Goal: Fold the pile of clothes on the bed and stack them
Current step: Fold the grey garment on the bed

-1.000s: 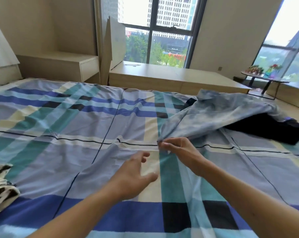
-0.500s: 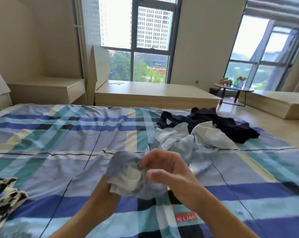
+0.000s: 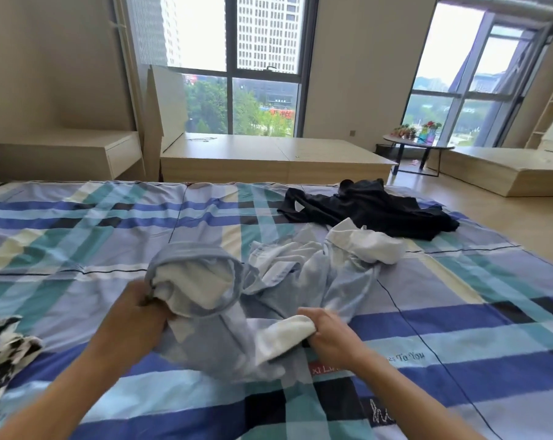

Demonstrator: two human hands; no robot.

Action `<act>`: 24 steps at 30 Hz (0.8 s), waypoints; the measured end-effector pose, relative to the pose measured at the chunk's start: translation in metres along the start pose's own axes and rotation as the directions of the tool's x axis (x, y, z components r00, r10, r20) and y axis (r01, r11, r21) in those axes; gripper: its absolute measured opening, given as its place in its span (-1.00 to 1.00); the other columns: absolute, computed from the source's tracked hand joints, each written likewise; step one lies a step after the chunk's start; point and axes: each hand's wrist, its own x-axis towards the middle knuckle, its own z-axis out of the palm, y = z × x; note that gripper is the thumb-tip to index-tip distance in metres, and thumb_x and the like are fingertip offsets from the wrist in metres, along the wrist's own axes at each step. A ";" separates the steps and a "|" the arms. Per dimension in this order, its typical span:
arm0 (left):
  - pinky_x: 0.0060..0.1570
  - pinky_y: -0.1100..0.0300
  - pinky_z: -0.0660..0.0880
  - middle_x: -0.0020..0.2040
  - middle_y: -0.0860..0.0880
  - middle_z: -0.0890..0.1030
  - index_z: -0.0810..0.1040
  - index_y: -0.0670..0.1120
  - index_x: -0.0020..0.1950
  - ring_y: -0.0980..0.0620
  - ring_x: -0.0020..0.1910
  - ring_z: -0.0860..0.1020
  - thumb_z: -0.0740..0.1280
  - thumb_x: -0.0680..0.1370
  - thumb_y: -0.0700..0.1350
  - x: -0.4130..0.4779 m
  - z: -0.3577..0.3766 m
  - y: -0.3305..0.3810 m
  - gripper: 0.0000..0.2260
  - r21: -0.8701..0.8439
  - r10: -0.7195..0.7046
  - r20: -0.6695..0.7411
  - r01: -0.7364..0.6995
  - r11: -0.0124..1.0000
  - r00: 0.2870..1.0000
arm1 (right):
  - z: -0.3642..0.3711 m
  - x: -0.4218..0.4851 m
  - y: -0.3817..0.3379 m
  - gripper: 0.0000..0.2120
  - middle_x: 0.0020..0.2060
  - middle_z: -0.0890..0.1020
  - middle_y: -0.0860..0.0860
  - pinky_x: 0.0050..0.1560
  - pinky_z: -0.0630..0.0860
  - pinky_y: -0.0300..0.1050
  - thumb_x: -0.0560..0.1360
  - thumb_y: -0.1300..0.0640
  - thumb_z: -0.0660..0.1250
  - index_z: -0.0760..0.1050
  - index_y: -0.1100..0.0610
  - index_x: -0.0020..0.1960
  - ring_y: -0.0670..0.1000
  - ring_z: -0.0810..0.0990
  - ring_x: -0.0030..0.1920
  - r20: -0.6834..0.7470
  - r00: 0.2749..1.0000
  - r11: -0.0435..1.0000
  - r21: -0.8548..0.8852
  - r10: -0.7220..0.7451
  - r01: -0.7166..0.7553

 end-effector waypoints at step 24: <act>-0.44 0.37 0.46 -0.45 0.01 0.63 0.69 -0.01 -0.48 0.23 -0.49 0.54 0.51 0.36 -0.43 -0.025 0.055 0.047 -0.64 -0.385 -0.005 0.335 0.142 0.912 0.942 | -0.002 -0.007 -0.012 0.16 0.61 -0.10 -0.15 0.55 -0.22 0.27 0.27 -0.09 0.63 -0.10 -0.23 0.59 -0.06 -0.25 0.60 0.256 0.941 0.947 -0.172 -0.222 0.270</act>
